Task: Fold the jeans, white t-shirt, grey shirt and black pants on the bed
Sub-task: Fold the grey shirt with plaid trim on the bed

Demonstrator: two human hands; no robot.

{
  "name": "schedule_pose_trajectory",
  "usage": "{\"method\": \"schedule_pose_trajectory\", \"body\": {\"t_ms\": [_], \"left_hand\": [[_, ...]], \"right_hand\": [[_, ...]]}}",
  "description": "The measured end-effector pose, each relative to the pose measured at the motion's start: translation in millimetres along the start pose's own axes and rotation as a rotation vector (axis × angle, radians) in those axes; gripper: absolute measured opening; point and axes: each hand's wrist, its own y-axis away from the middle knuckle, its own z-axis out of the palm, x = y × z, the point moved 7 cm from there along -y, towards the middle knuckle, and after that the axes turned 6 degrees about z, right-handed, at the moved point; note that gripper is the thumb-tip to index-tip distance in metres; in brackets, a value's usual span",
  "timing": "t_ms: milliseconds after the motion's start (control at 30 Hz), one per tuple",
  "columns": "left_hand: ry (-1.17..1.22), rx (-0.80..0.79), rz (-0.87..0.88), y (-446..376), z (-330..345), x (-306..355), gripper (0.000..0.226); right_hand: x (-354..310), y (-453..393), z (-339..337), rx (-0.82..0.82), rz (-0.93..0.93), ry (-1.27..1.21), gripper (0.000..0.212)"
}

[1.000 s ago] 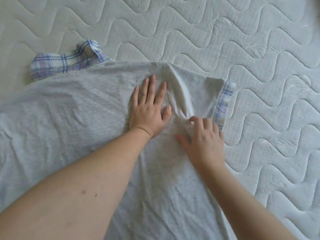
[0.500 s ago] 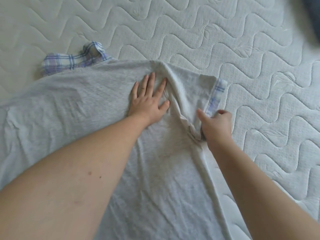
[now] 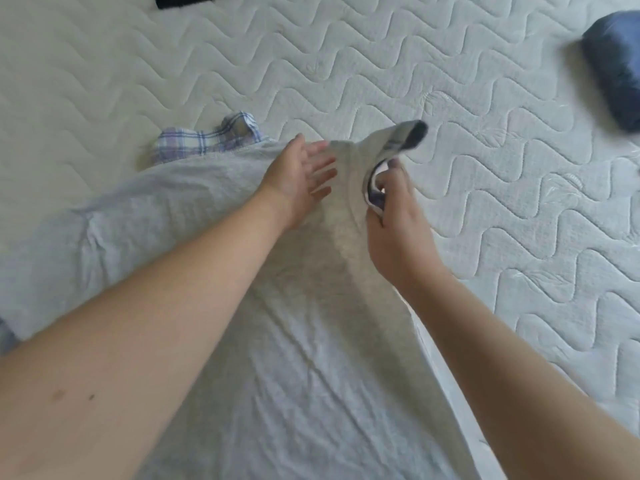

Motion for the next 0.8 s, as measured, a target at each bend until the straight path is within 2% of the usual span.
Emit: {"method": "schedule_pose_trajectory", "body": {"t_ms": [100,133,200,300,367,500,567,633,700,733,800], "left_hand": [[0.149,-0.087,-0.086,13.3,-16.6,-1.7,0.041],[0.223,-0.105,-0.167,19.0,-25.4,-6.5,0.043],[0.303,-0.142,-0.313,25.5,-45.6,-17.6,0.066],[0.221,-0.08,-0.317,12.9,-90.5,-27.8,0.09],[0.141,-0.08,-0.337,9.1,-111.0,-28.1,0.09],[-0.042,-0.373,-0.515,25.9,-120.9,-17.3,0.072],[-0.336,-0.395,-0.458,20.3,-134.1,-10.4,0.052],[-0.704,-0.281,-0.29,4.9,-145.7,2.2,0.035],[-0.959,-0.17,-0.211,-7.4,-146.7,10.7,0.026],[-0.987,-0.123,-0.197,-12.9,-144.6,12.9,0.024],[-0.89,-0.089,-0.139,-24.6,-130.8,14.7,0.023]], "right_hand": [[-32.5,16.2,41.3,-0.115,-0.106,0.09,0.047],[-39.2,20.3,56.1,-0.154,-0.117,0.124,0.055],[-49.1,29.2,83.3,-0.221,-0.122,0.178,0.058],[-52.7,42.0,116.4,-0.277,-0.092,0.209,0.059],[-53.7,47.6,132.0,-0.282,-0.091,0.255,0.059],[-52.5,49.0,150.5,-0.301,-0.09,0.308,0.059],[-50.5,48.9,156.2,-0.303,-0.098,0.357,0.057],[-46.5,49.6,158.6,-0.274,-0.098,0.423,0.052],[-42.5,51.9,158.6,-0.253,-0.099,0.448,0.045],[-40.2,54.2,157.4,-0.255,-0.102,0.437,0.043],[-32.9,59.8,150.8,-0.26,-0.106,0.401,0.049]]}}
